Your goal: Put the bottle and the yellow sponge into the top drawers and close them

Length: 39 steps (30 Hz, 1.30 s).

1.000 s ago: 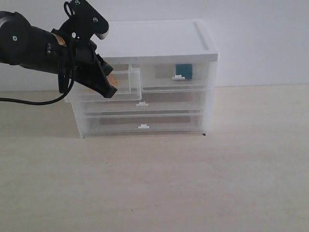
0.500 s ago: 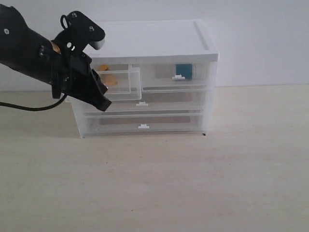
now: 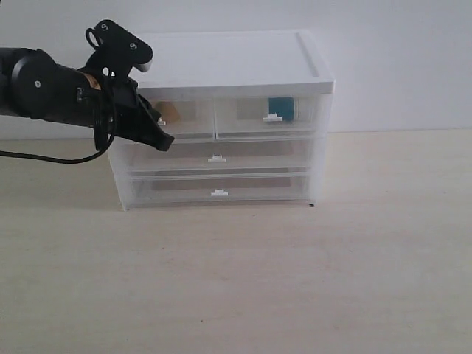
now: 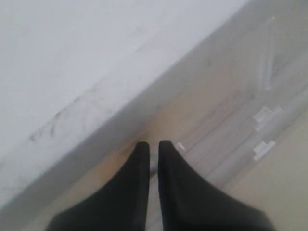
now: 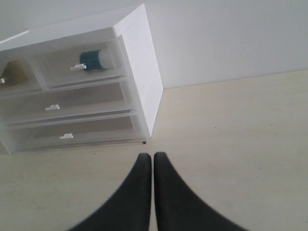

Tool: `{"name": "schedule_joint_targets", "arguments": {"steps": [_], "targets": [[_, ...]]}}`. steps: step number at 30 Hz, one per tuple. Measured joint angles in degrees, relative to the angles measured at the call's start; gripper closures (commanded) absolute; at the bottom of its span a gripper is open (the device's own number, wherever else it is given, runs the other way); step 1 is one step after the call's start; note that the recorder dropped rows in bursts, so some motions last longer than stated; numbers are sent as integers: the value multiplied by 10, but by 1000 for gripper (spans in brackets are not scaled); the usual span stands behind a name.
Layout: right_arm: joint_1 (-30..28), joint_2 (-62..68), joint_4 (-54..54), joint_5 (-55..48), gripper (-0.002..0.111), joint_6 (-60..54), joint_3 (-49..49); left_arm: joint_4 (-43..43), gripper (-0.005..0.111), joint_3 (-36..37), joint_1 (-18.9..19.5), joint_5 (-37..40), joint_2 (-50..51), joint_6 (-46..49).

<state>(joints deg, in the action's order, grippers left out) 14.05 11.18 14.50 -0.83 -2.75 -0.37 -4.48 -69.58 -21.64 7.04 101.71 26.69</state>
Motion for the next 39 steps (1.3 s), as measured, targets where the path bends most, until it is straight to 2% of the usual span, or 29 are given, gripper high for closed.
{"name": "schedule_joint_targets", "arguments": {"steps": [7, 10, 13, 19, 29, 34, 39], "targets": [[0, 0, 0, 0, 108, -1, 0, 0, 103, 1, 4, -1, -8, -42], [0, 0, 0, 0, 108, -1, 0, 0, 103, 2, 5, 26, -32, -74], [0, 0, 0, 0, 108, -1, 0, 0, 103, 25, 5, 14, -69, -120], [0, 0, 0, 0, 108, -1, 0, 0, 103, 129, 19, -90, -147, -219], [0, 0, 0, -1, 108, -9, 0, -6, 103, 303, 119, -229, -300, -341], [0, 0, 0, -1, 108, -6, 0, -6, 103, 376, 125, -283, -409, -363], [0, 0, 0, -1, 108, -2, 0, -6, 103, 418, 125, -292, -499, -372]]}}
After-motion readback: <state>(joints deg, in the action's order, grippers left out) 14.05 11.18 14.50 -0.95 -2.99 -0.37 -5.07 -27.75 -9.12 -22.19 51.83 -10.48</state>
